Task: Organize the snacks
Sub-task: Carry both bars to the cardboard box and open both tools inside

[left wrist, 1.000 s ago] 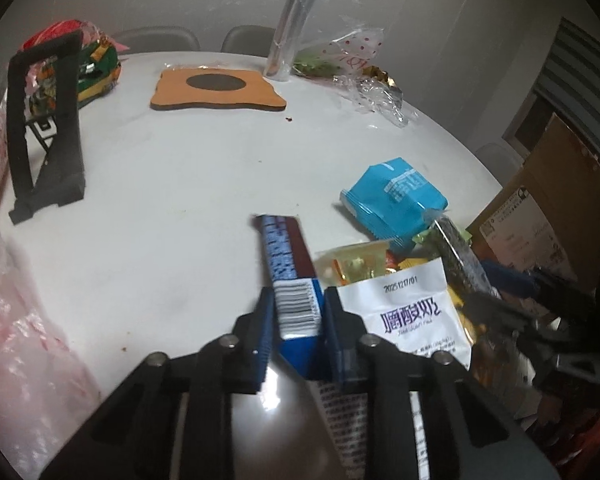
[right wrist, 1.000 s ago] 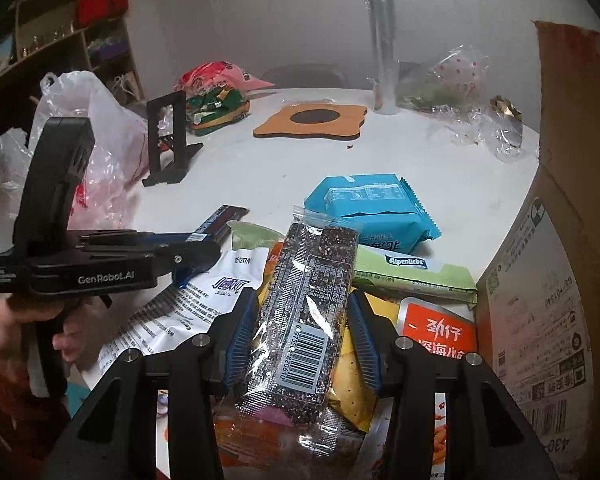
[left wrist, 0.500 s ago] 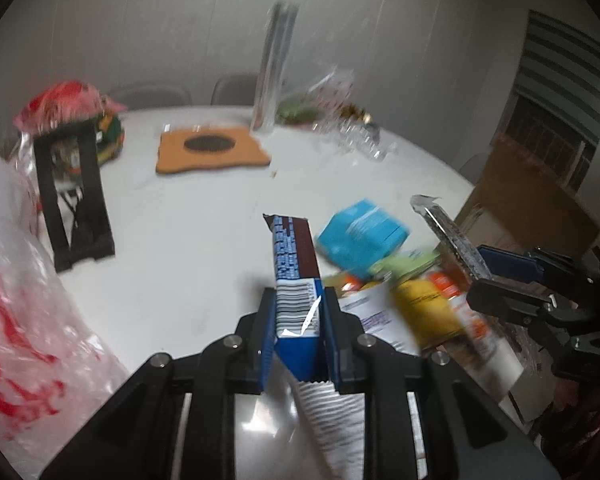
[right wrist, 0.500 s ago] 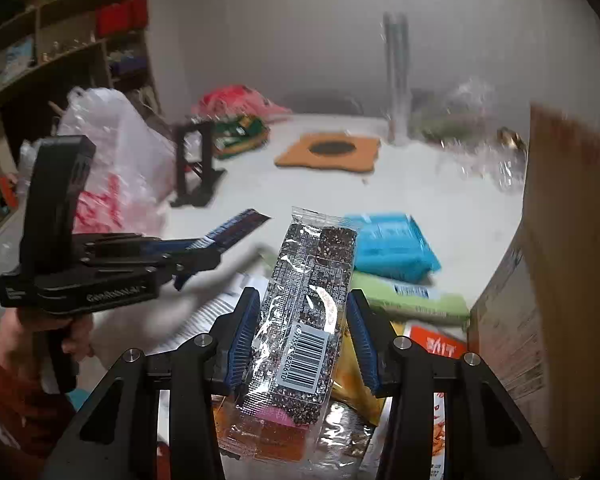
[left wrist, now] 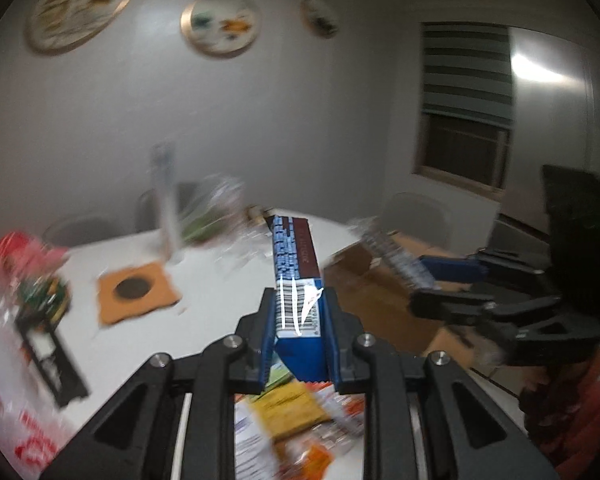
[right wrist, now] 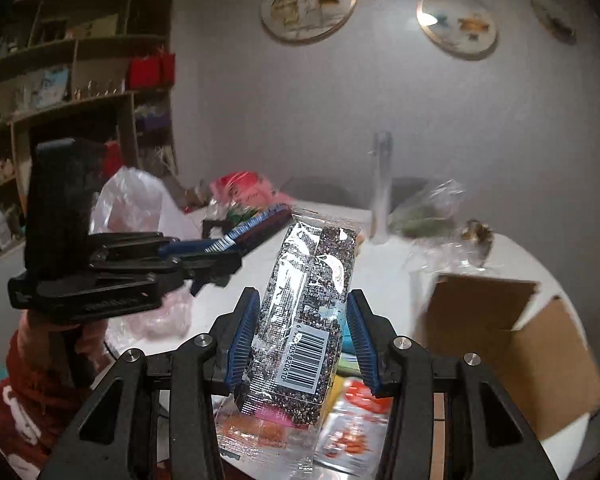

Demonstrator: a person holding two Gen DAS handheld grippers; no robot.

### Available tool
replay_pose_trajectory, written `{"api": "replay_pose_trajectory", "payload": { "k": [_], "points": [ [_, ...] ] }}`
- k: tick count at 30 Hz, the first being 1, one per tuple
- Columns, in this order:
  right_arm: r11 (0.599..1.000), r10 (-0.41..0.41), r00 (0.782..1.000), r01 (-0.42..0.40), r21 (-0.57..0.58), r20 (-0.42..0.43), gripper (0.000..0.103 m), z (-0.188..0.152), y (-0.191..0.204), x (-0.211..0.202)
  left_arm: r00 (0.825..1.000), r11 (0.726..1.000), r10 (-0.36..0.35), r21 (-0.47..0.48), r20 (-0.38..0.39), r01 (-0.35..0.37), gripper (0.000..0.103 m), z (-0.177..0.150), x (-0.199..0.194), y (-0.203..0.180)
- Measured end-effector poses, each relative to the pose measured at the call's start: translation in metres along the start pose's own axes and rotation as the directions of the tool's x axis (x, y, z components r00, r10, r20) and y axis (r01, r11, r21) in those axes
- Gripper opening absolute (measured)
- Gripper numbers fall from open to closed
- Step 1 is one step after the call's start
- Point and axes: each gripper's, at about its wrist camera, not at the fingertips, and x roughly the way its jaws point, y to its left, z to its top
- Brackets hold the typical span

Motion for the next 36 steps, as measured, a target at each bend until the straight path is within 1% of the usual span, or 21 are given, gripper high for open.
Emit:
{"api": "replay_pose_trajectory", "payload": {
  "k": [3,5,6,10,12,15,16,21,25,28,31,32,34,35,36],
  "points": [
    [0.998,-0.067,0.998,0.067,0.015,0.012,0.041,0.001,-0.023,-0.022,0.998,0.997,-0.063,0.045,0.0,0.063,0.019,0.021,0.014,-0.027],
    [0.994,-0.102,0.995,0.102,0.04,0.002,0.041,-0.002,-0.043,-0.031,0.992,0.991,-0.121,0.056,-0.017,0.122,0.019,0.033,0.028,-0.043],
    [0.992,-0.114,0.993,0.114,0.053,-0.008,0.041,-0.003,-0.052,-0.033,0.99,0.989,-0.136,0.061,-0.026,0.137,0.019,0.036,0.034,-0.049],
    [0.983,-0.153,0.986,0.158,0.089,-0.069,0.041,-0.016,-0.086,-0.035,0.979,0.979,-0.178,0.087,-0.1,0.187,0.019,0.044,0.073,-0.079],
    [0.981,-0.15,0.983,0.161,0.104,-0.108,0.041,-0.022,-0.102,-0.029,0.967,0.973,-0.195,0.091,-0.161,0.212,0.019,0.046,0.096,-0.091],
    [0.98,-0.133,0.976,0.156,0.127,-0.173,0.041,-0.03,-0.122,-0.013,0.957,0.972,-0.186,0.102,-0.221,0.212,0.019,0.045,0.121,-0.104],
    [0.979,-0.133,0.972,0.159,0.128,-0.192,0.041,-0.033,-0.129,-0.007,0.951,0.971,-0.186,0.099,-0.246,0.216,0.019,0.045,0.131,-0.106],
    [0.977,-0.134,0.956,0.172,0.129,-0.26,0.041,-0.042,-0.151,0.019,0.934,0.971,-0.163,0.115,-0.318,0.209,0.019,0.043,0.161,-0.113],
    [0.978,-0.124,0.945,0.168,0.124,-0.303,0.041,-0.05,-0.165,0.036,0.911,0.966,-0.141,0.15,-0.388,0.213,0.019,0.041,0.185,-0.118],
    [0.98,-0.118,0.938,0.162,0.112,-0.326,0.041,-0.053,-0.168,0.044,0.894,0.962,-0.131,0.162,-0.429,0.219,0.02,0.034,0.2,-0.116],
    [0.981,-0.128,0.933,0.168,0.092,-0.337,0.042,-0.056,-0.17,0.048,0.891,0.961,-0.105,0.184,-0.441,0.204,0.02,0.029,0.209,-0.117],
    [0.982,-0.128,0.931,0.167,0.088,-0.341,0.043,-0.057,-0.17,0.051,0.889,0.961,-0.104,0.186,-0.446,0.206,0.022,0.028,0.21,-0.118],
    [0.983,-0.127,0.931,0.165,0.083,-0.344,0.043,-0.057,-0.17,0.054,0.886,0.96,-0.097,0.194,-0.454,0.204,0.028,0.027,0.21,-0.119],
    [0.983,-0.129,0.93,0.165,0.078,-0.345,0.046,-0.057,-0.168,0.053,0.887,0.958,-0.09,0.204,-0.454,0.202,0.031,0.026,0.21,-0.12],
    [0.984,-0.126,0.93,0.161,0.075,-0.346,0.052,-0.057,-0.165,0.051,0.887,0.957,-0.086,0.211,-0.453,0.2,0.039,0.025,0.209,-0.121]
  ]
}}
